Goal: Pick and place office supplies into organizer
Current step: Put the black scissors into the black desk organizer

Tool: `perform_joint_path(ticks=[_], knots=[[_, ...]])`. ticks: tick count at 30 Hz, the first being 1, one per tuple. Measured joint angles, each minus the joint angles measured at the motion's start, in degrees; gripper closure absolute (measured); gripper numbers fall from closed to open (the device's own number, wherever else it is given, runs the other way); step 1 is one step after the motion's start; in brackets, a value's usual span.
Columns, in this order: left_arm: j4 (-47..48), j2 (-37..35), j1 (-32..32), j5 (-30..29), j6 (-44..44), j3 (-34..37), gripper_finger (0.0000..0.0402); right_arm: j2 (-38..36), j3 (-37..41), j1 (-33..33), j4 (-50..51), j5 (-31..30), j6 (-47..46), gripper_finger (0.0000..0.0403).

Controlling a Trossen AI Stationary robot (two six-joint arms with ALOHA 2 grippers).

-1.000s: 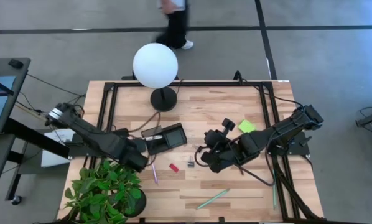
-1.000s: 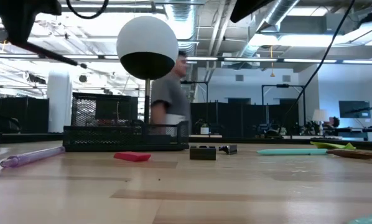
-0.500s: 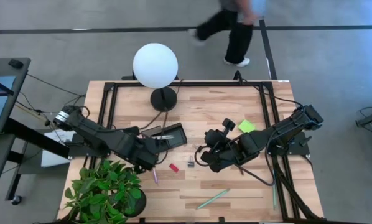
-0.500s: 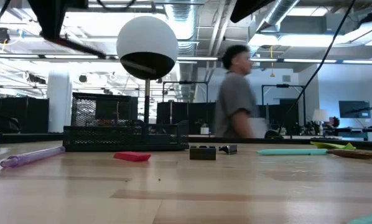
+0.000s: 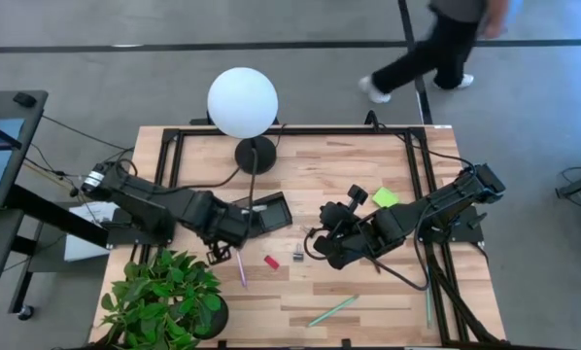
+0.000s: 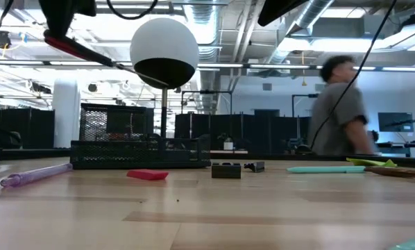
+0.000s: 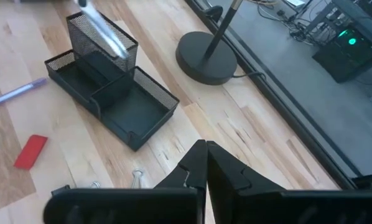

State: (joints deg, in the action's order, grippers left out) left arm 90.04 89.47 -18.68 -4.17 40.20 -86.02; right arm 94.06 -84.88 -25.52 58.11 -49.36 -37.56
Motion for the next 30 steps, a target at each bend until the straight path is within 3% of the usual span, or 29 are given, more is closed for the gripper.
perform_joint_path(ticks=[12,16,20,23,26,27,30], knots=[[0.0,0.7,0.2,-8.3,11.5,0.1,0.0397,0.0,0.0,-0.8,-0.1,0.0,-0.1,0.0403],[-0.9,2.8,-1.2,-12.3,10.1,0.2,0.0397,0.0,0.0,-0.7,-0.1,0.0,0.0,0.0403],[-9.8,4.7,-1.2,-15.6,2.0,0.1,0.0397,0.0,0.0,-0.6,-0.4,-0.1,0.0,0.0403],[-11.4,5.0,-0.2,-15.8,-2.9,-0.3,0.0397,0.0,0.0,-0.6,-0.4,0.0,0.0,0.0403],[2.3,4.9,1.0,-17.1,1.1,-1.1,0.0397,0.0,0.0,-0.8,-0.2,0.2,-0.1,0.0403],[1.1,3.8,1.6,-16.6,0.7,-0.4,0.0397,0.0,0.0,-1.0,-0.2,0.9,0.0,0.0403],[0.0,-0.3,2.3,-9.8,-1.4,0.3,0.0397,0.0,0.0,-1.1,-0.2,1.4,-0.1,0.0403]])
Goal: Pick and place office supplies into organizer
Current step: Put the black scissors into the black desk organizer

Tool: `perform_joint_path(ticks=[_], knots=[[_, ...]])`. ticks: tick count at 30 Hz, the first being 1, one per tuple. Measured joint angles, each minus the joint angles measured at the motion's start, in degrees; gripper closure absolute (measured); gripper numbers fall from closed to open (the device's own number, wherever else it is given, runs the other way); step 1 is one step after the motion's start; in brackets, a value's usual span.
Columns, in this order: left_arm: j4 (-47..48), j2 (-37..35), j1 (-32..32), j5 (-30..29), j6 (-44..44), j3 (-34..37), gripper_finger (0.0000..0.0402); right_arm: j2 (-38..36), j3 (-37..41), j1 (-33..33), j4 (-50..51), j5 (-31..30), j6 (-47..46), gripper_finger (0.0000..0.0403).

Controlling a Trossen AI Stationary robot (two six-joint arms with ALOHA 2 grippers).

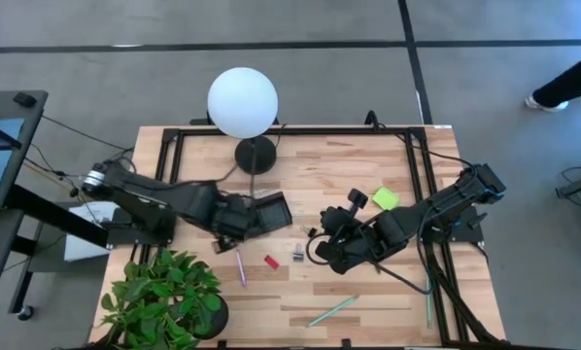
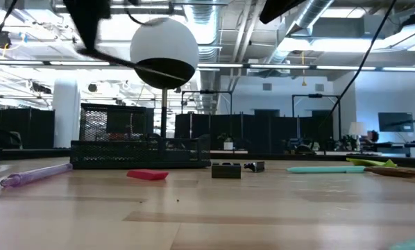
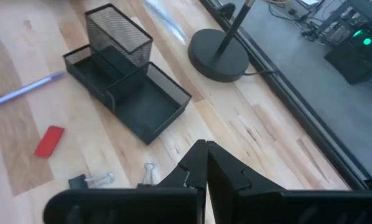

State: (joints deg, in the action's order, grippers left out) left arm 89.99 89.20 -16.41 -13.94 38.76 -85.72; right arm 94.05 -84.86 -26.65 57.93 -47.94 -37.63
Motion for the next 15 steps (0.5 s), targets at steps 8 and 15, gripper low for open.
perform_joint_path(ticks=[8,15], knots=[[0.0,-8.5,0.8,-4.4,2.1,2.1,0.0397,0.0,2.7,0.9,-1.1,0.0,-0.4,0.0403],[0.2,-16.7,1.4,-5.5,7.1,7.9,0.0398,0.0,4.2,1.6,-1.0,0.0,-3.4,0.0403]])
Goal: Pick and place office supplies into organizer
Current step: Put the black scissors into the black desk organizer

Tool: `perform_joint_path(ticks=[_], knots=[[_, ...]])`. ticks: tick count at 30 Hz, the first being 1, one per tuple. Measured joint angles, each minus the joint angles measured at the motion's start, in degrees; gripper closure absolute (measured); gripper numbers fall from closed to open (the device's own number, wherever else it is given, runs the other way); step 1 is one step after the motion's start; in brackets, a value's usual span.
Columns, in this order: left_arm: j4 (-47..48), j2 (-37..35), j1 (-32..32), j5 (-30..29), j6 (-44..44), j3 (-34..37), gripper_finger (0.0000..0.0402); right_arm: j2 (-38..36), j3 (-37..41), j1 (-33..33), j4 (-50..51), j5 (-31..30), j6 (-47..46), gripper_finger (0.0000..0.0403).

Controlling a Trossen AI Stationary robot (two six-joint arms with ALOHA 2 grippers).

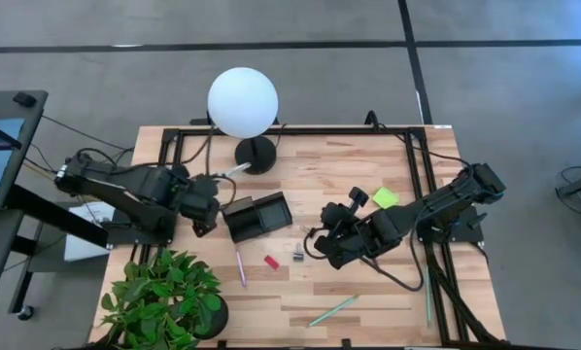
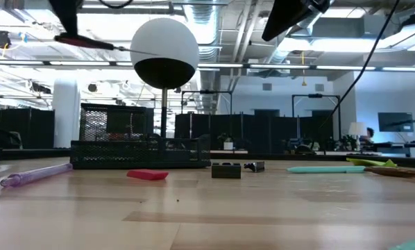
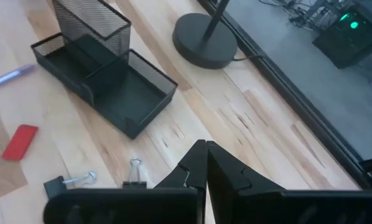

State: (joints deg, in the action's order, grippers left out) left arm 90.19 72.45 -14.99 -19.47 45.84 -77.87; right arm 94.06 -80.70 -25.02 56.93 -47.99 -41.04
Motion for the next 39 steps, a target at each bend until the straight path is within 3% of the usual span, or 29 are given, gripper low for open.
perform_joint_path(ticks=[7,19,22,29,34,39], knots=[[0.0,-0.4,-3.5,8.6,-3.1,5.8,0.0399,0.0,0.1,-1.1,-0.4,0.0,-0.1,0.0403],[-0.1,11.8,-5.6,10.6,-10.9,7.6,0.0399,0.0,0.1,-1.1,-2.8,-0.2,0.0,0.0403],[-0.4,15.1,-5.6,8.5,-12.7,7.5,0.0399,0.0,0.2,-0.7,-6.2,-0.8,1.0,0.0403],[-0.2,15.9,-5.6,7.7,-14.7,7.3,0.0399,0.0,2.7,0.2,-19.1,-0.4,15.5,0.0403],[-0.1,15.9,-5.6,6.5,-19.3,7.3,0.0399,0.0,2.8,1.3,-20.1,0.0,16.6,0.0403],[-0.1,15.8,-5.6,1.8,-24.7,7.3,0.0399,0.0,2.8,2.6,-20.1,0.0,16.6,0.0403]])
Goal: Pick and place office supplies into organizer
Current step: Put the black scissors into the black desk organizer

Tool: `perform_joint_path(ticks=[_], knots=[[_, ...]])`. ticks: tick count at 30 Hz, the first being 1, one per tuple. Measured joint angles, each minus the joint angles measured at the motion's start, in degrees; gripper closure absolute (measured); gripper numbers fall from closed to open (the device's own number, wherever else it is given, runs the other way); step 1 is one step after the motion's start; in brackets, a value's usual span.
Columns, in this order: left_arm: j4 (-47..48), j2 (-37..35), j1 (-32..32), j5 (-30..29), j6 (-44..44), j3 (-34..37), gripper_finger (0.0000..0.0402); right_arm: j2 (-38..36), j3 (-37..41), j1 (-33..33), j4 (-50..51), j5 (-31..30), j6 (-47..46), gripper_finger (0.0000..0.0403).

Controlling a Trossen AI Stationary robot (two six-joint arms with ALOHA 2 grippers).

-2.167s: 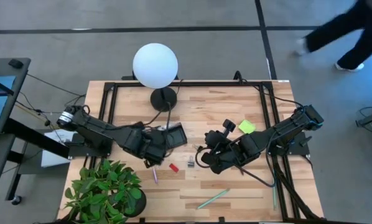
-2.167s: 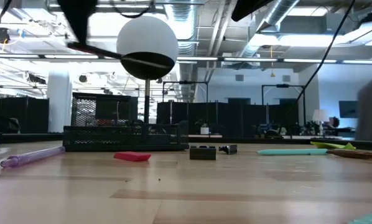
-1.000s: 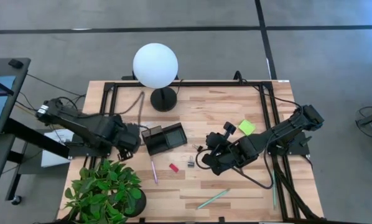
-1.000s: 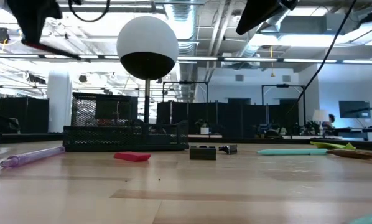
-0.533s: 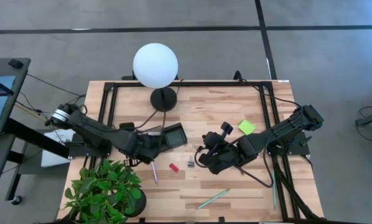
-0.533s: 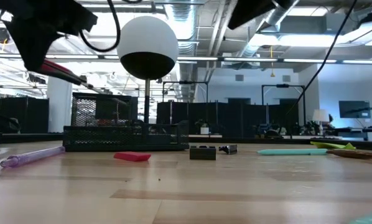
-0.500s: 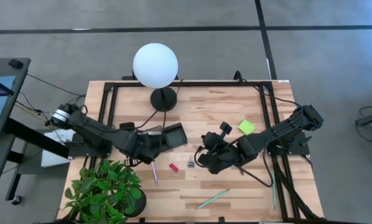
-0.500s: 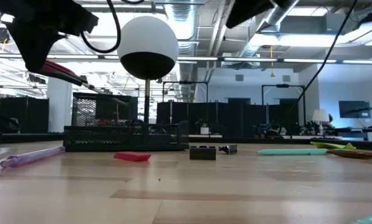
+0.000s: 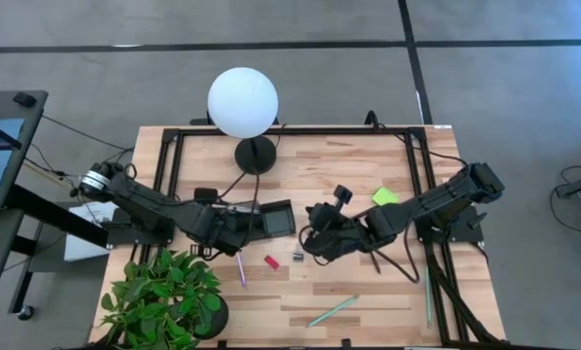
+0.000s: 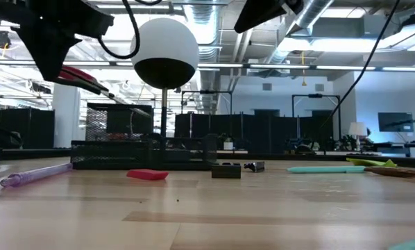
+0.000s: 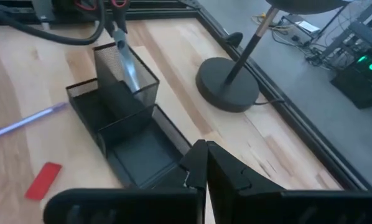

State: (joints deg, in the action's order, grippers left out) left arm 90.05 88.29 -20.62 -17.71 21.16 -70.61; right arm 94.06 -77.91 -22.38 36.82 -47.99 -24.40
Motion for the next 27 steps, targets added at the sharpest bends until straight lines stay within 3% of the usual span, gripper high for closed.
perform_joint_path(ticks=[13,20,27], knots=[[-0.1,-0.2,1.2,-16.3,-19.6,0.0,0.0399,0.0,0.0,1.9,0.4,0.1,0.9,0.0403],[0.0,-0.2,4.3,-29.3,-31.7,0.0,0.0399,0.0,0.0,1.9,0.6,0.2,1.0,0.0403],[-0.1,-0.2,8.2,-30.3,-36.3,-0.1,0.0399,0.0,0.0,1.9,1.5,0.2,1.0,0.0403]])
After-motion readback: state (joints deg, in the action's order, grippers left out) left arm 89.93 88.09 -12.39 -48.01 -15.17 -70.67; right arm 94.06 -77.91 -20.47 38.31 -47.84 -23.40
